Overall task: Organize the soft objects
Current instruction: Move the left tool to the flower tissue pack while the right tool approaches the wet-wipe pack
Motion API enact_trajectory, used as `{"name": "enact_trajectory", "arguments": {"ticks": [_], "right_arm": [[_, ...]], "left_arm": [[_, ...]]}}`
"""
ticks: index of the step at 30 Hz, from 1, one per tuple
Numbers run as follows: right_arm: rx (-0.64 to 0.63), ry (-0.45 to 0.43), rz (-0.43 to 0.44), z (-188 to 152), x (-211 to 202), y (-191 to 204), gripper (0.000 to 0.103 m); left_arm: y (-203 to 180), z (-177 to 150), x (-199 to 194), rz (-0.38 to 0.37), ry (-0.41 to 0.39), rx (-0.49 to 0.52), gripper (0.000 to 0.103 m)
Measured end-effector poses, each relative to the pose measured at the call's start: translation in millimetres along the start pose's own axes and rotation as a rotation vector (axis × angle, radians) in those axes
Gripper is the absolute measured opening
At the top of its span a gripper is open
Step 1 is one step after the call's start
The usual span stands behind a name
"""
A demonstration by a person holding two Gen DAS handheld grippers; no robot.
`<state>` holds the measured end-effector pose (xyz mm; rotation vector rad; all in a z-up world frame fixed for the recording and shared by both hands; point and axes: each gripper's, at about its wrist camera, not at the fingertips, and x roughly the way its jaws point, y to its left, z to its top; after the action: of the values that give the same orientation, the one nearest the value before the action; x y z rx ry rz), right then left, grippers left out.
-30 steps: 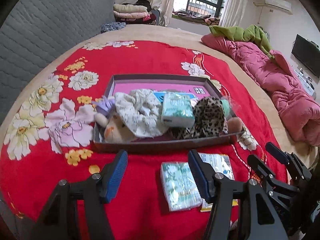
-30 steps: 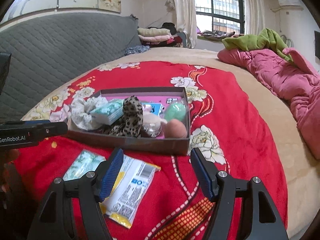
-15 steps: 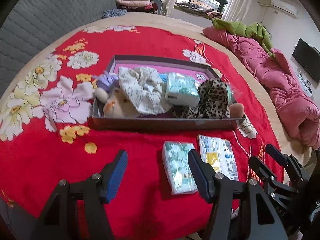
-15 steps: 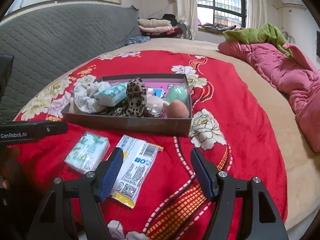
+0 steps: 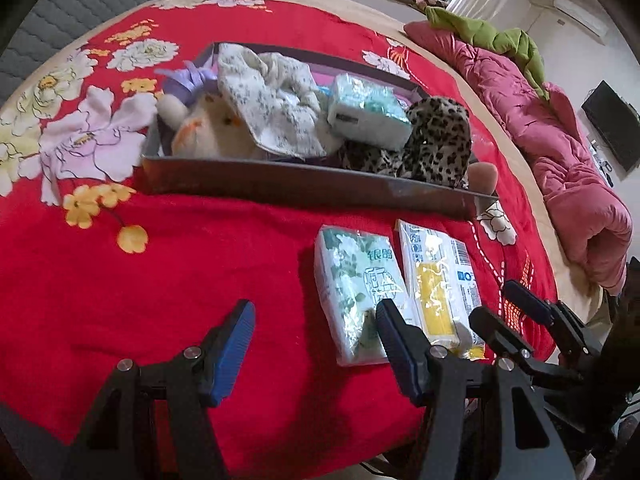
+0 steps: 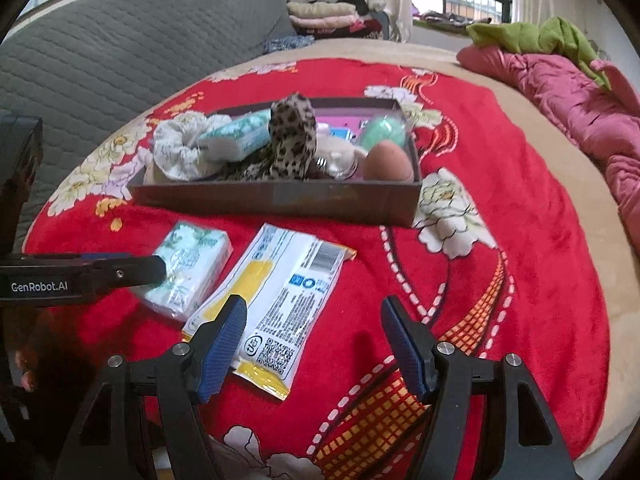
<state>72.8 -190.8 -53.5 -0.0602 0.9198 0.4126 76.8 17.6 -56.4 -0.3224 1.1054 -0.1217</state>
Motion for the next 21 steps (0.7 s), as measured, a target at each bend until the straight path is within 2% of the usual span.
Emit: {"name": "enact_trajectory", "arguments": {"ticks": [8,21], "right_arm": [[0.023,0.028,0.040,-0.8,7.9,-1.1,0.071],[0.025,0.029,0.037,0.4,8.7,-3.9,0.071]], "left_arm": [[-4.9,1.8,6.6,-0.025,0.015,0.011,0.062],[-17.3,7.6,19.1,-0.055,0.049,0.033,0.062]]}}
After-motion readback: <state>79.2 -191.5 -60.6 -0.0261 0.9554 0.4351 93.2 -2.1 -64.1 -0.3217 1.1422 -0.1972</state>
